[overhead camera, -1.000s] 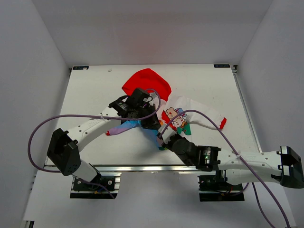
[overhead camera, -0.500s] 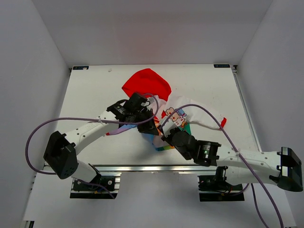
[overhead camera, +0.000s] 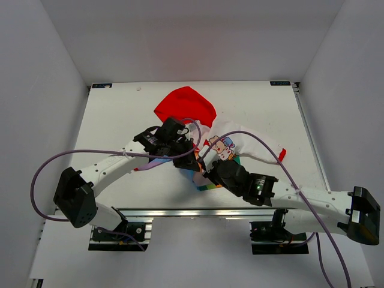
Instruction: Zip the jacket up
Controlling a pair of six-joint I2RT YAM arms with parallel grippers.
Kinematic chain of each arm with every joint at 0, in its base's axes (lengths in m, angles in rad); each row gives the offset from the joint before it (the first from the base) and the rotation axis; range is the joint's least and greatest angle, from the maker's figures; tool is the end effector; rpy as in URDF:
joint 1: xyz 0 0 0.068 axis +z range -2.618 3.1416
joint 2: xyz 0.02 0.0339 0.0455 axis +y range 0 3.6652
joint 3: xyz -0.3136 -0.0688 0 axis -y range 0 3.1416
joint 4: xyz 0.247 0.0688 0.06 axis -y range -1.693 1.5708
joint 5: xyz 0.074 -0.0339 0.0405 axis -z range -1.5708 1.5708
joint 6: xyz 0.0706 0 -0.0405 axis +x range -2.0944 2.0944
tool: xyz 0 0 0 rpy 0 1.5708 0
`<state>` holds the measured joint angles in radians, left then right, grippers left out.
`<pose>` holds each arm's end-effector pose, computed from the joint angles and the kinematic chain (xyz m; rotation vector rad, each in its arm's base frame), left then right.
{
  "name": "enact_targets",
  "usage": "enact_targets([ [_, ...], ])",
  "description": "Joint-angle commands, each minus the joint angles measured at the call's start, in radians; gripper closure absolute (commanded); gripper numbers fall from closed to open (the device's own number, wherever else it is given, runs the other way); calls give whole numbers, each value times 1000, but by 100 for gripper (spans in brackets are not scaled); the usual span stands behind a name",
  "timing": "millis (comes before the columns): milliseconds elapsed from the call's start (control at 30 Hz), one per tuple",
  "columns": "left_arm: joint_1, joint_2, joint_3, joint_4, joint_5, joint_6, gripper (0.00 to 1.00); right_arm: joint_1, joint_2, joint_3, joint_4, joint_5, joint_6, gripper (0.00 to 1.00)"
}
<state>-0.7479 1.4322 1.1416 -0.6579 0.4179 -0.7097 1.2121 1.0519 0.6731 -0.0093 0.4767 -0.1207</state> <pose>0.2087 -0.2327 0.2982 0.2414 2.7619 -1.0299 0.1155 0.2159 0.2985 -0.9297 1.6831 0.2673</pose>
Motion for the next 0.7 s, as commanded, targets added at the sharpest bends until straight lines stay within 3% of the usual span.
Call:
enact_targets([
  [0, 1, -42, 3, 18, 50, 32, 100, -17, 6, 2, 11, -41, 45, 100],
  [267, 2, -52, 4, 17, 48, 36, 100, -20, 22, -7, -3, -36, 87, 100],
  [300, 2, -52, 4, 14, 47, 36, 100, -22, 23, -12, -3, -32, 93, 94],
  [667, 1, -55, 4, 12, 45, 35, 100, -22, 51, -15, 31, -84, 105, 85],
])
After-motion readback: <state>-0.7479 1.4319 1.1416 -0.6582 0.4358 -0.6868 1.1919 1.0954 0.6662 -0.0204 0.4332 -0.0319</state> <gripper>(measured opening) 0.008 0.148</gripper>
